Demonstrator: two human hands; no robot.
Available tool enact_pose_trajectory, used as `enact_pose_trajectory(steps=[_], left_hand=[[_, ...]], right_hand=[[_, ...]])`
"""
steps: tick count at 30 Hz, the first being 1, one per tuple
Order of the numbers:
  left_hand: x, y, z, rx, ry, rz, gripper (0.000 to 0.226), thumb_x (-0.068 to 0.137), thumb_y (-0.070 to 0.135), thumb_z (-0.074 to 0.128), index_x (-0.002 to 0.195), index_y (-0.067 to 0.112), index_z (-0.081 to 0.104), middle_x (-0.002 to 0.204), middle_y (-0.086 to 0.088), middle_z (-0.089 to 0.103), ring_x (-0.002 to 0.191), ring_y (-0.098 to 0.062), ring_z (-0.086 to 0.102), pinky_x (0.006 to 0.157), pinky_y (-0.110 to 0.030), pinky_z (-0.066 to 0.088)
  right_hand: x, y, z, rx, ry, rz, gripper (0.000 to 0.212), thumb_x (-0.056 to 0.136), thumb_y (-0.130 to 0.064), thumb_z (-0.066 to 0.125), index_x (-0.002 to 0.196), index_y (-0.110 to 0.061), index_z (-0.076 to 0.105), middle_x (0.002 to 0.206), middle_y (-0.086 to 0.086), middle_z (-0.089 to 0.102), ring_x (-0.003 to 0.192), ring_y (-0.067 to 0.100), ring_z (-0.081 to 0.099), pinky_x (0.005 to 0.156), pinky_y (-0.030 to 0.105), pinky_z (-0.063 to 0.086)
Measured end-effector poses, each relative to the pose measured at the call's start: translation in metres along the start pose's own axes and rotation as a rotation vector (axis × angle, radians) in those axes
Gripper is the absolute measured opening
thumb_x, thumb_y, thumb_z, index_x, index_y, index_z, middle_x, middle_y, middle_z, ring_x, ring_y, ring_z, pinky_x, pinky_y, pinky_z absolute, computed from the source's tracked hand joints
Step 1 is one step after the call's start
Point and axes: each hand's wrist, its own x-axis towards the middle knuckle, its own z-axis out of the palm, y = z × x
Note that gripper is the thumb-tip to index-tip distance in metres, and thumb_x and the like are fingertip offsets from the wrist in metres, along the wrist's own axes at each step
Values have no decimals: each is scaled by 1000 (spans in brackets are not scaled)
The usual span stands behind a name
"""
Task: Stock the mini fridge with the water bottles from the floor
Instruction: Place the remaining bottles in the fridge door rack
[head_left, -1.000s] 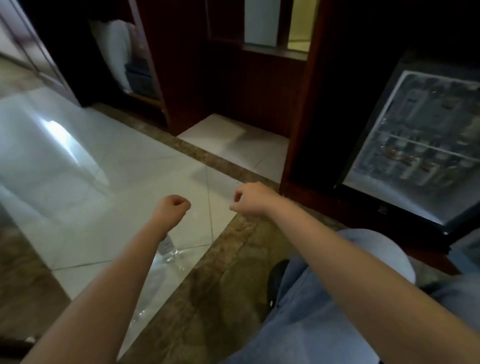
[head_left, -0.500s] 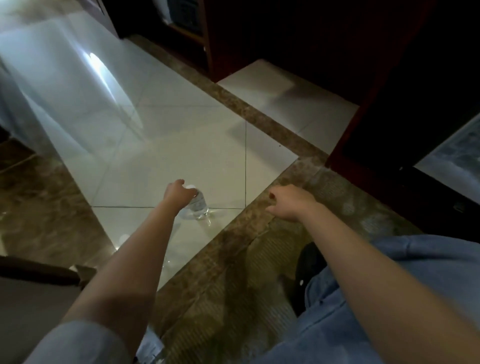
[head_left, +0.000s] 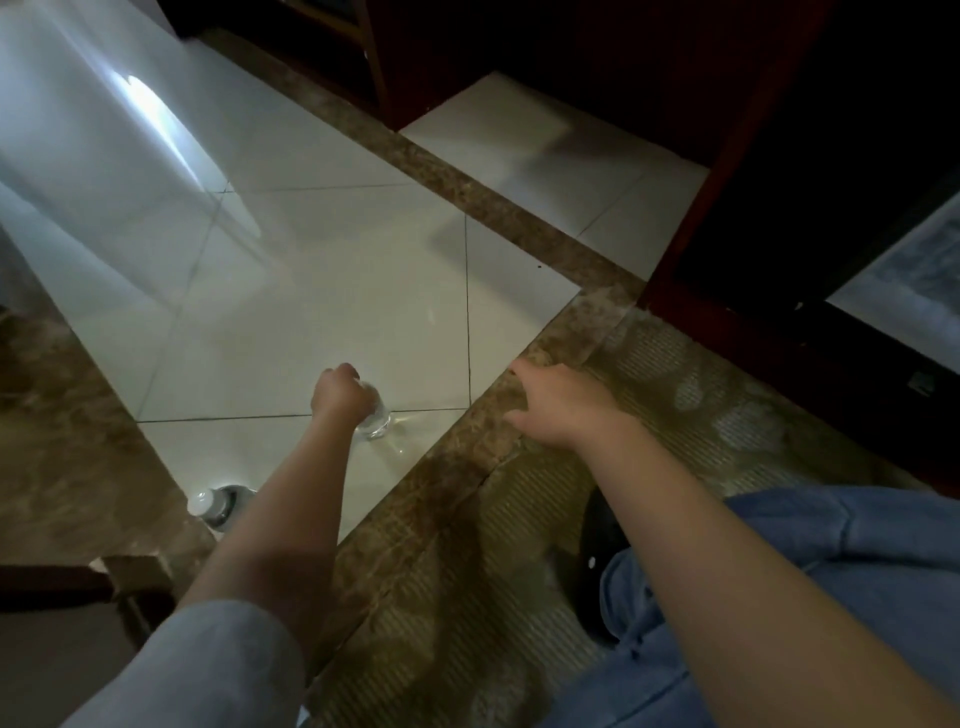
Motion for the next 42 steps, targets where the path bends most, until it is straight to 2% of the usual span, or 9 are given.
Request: enact_pose_trajectory(steps=[11,18,20,23,26,29,32,38,42], left_hand=[[-44,26,-34,-16,-60,232,28,81,19,68,107,7,67,114,-12,64,105,-28,59,78,-28,43],[-131,73,-68,-85,9,639,27,81,25,68,105,14,67,102,-1,59,89,-12,50,66,-15,37],[-150,83,-76,-108,6,719,23,80,26,67,101,16,67,97,1,58,86,-10,50,61,-11,33],[-166,88,-86,-148,-8,761,16,80,23,67,95,16,66,95,-1,60,84,-12,52,64,-16,36],[-173,82,-90,-205,-41,760,17,82,25,67,96,16,65,94,1,61,79,-12,52,67,-22,40],[-169,61,-88,-400,-73,638,20,88,34,60,98,17,66,90,4,62,66,-11,51,64,-26,45],[-137,17,-80,-464,-1,390,31,91,40,55,100,13,66,92,-1,63,76,-16,55,75,-34,49],[-72,-107,-62,-137,123,-88,52,89,35,58,131,6,49,140,-16,38,125,-33,44,101,-40,40],[-53,-170,-57,151,-3,-277,55,91,41,50,134,9,42,136,-17,40,122,-36,44,97,-43,43]], right_hand=[[-7,-9,0,36,-46,2,46,94,-35,50,136,-19,42,131,7,53,113,27,54,91,41,49],[-18,-14,10,490,-27,-57,93,77,-40,75,150,-27,20,151,5,35,134,29,39,103,44,41],[-21,-18,15,627,4,-118,95,71,-36,81,147,-29,24,143,2,44,128,26,46,99,41,46],[-26,-19,16,753,81,-173,66,71,-22,83,124,-21,44,111,-4,58,102,15,59,71,18,49],[-26,-22,21,691,157,-177,55,69,-26,84,112,-20,50,101,-6,61,94,14,60,69,23,51],[-23,-28,35,620,184,-110,61,65,-35,85,114,-21,51,108,-3,61,98,18,60,83,41,55],[-22,-32,47,600,177,-61,62,65,-33,84,115,-18,51,113,1,60,102,21,57,89,44,52],[-19,-46,65,560,154,-78,66,68,-30,84,121,-16,49,109,-5,52,100,14,49,85,31,45],[-15,-56,74,561,160,-80,69,66,-33,85,122,-17,49,116,-1,57,101,16,51,86,34,47]])
